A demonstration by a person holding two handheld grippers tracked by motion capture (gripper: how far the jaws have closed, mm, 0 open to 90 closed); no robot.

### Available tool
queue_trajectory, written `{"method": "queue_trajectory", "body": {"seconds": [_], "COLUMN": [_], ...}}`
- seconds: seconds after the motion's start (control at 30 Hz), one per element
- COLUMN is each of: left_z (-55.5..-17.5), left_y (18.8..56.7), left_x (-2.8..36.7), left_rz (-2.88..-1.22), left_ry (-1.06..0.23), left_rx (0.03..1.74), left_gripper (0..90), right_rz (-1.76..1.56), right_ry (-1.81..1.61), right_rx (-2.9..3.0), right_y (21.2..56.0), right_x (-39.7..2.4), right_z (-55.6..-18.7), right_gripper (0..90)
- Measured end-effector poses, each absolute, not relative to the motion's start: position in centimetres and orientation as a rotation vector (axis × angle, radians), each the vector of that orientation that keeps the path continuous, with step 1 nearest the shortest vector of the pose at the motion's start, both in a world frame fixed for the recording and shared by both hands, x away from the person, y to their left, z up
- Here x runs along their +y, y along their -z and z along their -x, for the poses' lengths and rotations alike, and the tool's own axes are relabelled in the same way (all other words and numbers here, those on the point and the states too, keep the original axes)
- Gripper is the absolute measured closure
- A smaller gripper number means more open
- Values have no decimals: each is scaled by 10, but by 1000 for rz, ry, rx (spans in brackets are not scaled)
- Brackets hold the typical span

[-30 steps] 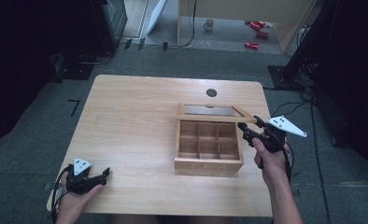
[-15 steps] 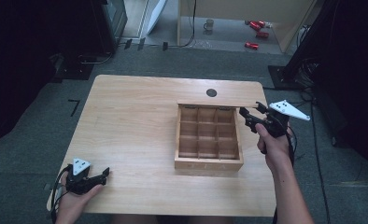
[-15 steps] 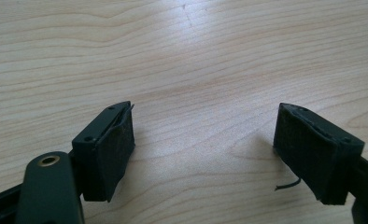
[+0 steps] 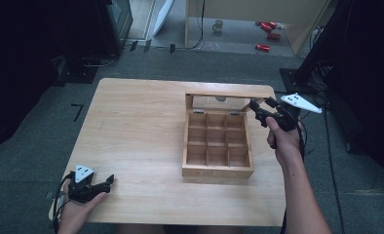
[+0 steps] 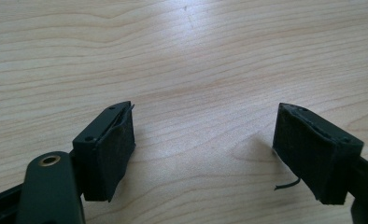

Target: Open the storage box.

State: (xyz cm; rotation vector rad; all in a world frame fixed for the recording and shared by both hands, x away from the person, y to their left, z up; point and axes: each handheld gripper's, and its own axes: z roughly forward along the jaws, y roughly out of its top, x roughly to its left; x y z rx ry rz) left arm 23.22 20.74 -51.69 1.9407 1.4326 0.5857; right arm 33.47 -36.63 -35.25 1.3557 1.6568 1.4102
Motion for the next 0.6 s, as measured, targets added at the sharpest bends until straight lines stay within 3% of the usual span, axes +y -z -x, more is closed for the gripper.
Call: {"method": "queue_trajectory", "body": {"seconds": [0.2,0.6], "left_z": [-232,-233], "left_y": [517,517], "left_x": [208,208], "left_rz": [-1936,-1935], "left_ry": [-583,-584], "left_rx": [1433,1435], "left_gripper": [214,216], "right_rz": [-1357,-1326], "right_ry": [-1401,-1519], "right_rx": [1667,1636], "right_y": [362,375], "right_x": [-372,-373], "right_z": [-352,-373], "right_gripper": [362,479]}}
